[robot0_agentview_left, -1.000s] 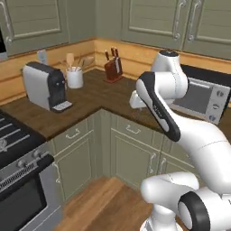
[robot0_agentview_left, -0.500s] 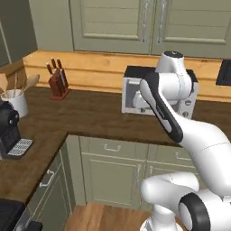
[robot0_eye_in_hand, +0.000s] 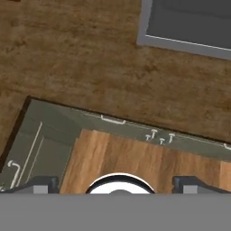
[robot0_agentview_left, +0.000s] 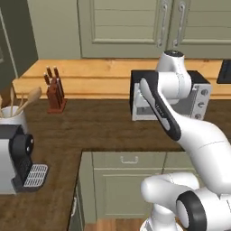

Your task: Navigate to the toaster oven.

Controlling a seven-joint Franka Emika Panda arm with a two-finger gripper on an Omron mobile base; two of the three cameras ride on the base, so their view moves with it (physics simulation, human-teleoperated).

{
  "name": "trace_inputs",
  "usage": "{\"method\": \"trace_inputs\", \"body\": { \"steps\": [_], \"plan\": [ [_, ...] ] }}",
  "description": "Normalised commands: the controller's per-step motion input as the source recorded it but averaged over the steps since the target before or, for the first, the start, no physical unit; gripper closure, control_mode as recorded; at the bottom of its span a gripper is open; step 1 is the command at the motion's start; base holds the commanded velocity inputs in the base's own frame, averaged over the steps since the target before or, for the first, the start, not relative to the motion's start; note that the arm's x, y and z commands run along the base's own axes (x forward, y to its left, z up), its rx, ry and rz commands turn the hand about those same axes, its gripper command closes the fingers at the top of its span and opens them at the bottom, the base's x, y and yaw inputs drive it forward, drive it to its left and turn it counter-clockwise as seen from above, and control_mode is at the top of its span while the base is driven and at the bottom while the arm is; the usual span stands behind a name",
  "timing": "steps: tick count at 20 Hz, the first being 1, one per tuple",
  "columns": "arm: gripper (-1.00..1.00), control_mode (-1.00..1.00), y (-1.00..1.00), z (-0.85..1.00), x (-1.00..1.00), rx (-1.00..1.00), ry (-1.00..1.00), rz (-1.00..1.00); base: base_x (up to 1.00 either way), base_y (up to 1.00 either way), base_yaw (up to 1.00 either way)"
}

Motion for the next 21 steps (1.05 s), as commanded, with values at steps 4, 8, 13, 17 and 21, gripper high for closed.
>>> {"method": "trace_inputs", "body": {
  "steps": [4,8,13,17,21],
  "plan": [
    [-1.00,1.00,0.00,0.00,0.00,0.00,0.00,0.00,0.65,-0.05,-0.29],
    [-1.00,1.00,0.00,0.00,0.00,0.00,0.00,0.00,0.53,-0.18,-0.25],
    [-1.00,1.00,0.00,0.00,0.00,0.00,0.00,0.00,0.81,-0.04,-0.06],
    [-1.00,1.00,0.00,0.00,0.00,0.00,0.00,0.00,0.79,-0.13,0.00],
    [-1.00,1.00,0.00,0.00,0.00,0.00,0.00,0.00,0.97,-0.01,-0.04]
  ]
}}
